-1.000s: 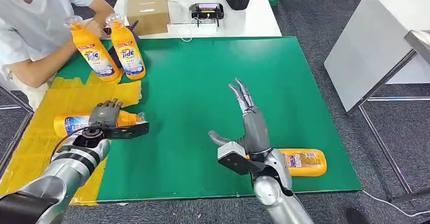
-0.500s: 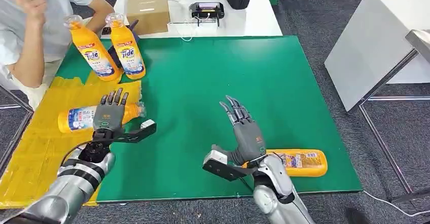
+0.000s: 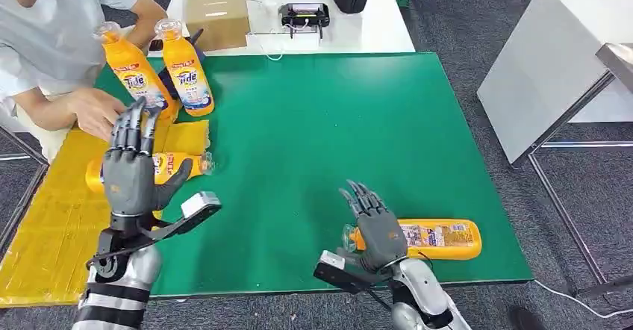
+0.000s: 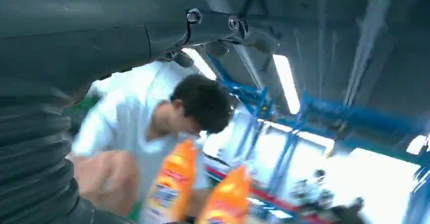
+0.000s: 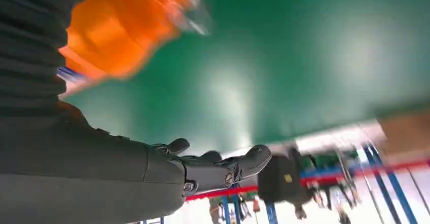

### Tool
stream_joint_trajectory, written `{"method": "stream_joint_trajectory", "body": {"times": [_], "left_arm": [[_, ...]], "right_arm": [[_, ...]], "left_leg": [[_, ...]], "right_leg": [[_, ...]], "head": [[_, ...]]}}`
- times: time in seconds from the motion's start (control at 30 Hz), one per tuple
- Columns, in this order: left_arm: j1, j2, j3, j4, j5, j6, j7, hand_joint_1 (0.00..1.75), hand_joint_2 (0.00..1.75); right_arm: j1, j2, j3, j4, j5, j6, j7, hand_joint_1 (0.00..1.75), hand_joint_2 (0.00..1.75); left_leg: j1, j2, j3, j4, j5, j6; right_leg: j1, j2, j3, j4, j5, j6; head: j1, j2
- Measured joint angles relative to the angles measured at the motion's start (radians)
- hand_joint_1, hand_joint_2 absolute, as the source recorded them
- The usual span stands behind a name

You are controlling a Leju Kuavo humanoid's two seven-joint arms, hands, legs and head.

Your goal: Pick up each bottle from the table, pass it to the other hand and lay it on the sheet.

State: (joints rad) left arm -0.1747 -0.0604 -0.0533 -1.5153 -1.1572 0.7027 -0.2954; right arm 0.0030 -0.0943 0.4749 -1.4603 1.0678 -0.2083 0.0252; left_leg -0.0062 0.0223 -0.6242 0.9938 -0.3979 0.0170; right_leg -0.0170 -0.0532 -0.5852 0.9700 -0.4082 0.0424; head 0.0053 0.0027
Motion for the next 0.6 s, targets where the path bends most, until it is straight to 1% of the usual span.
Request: {"method": "stream_joint_trajectory", "body": {"times": [0.07,0.2,0.4,0.47,0.53,0.6], "left_arm": [[0.036,-0.031,0.022,-0.041,0.043,0.0,-0.021,0.0,1.75],[0.066,-0.058,0.05,-0.085,0.051,0.0,-0.03,0.0,1.75],[0.077,-0.076,0.066,-0.106,0.08,0.0,-0.031,0.0,1.75],[0.084,-0.072,0.053,-0.107,0.22,-0.033,-0.018,0.0,1.75],[0.103,-0.055,0.027,-0.118,0.397,-0.104,-0.013,0.0,1.75],[0.125,-0.044,0.009,-0.13,0.445,-0.115,-0.021,0.0,1.75]], "right_arm": [[0.028,-0.025,0.0,-0.005,0.005,0.003,0.004,0.0,1.75],[0.05,-0.048,0.0,-0.011,0.008,0.007,0.005,0.0,1.75],[0.055,-0.063,0.0,-0.02,0.012,0.008,0.009,0.0,1.75],[0.061,-0.067,0.0,-0.027,0.011,0.005,0.01,0.0,1.75],[0.08,-0.082,-0.001,-0.041,-0.002,0.0,0.015,0.0,1.75],[0.107,-0.097,-0.009,-0.056,-0.002,-0.012,0.036,0.0,1.75]], "left_leg": [[0.0,0.0,-0.001,0.0,0.0,0.0],[0.0,-0.001,-0.001,0.0,-0.001,0.0],[0.001,-0.001,0.0,0.0,0.0,0.0],[0.0,-0.001,0.0,0.0,0.0,0.0],[0.0,-0.001,0.0,0.0,-0.001,0.0],[0.0,-0.001,-0.001,0.0,-0.001,0.0]], "right_leg": [[0.0,0.0,0.0,0.0,0.0,0.0],[0.0,0.0,-0.001,0.0,0.0,0.0],[0.001,0.0,-0.001,0.0,0.0,0.0],[0.0,0.0,-0.001,0.0,0.0,0.0],[0.0,0.0,0.0,0.0,0.0,0.0],[0.0,0.0,-0.001,0.0,0.0,0.0]], "head": [[0.001,0.0],[0.0,0.0],[0.0,0.0],[0.0,0.0],[0.0,0.0],[0.0,0.0]]}}
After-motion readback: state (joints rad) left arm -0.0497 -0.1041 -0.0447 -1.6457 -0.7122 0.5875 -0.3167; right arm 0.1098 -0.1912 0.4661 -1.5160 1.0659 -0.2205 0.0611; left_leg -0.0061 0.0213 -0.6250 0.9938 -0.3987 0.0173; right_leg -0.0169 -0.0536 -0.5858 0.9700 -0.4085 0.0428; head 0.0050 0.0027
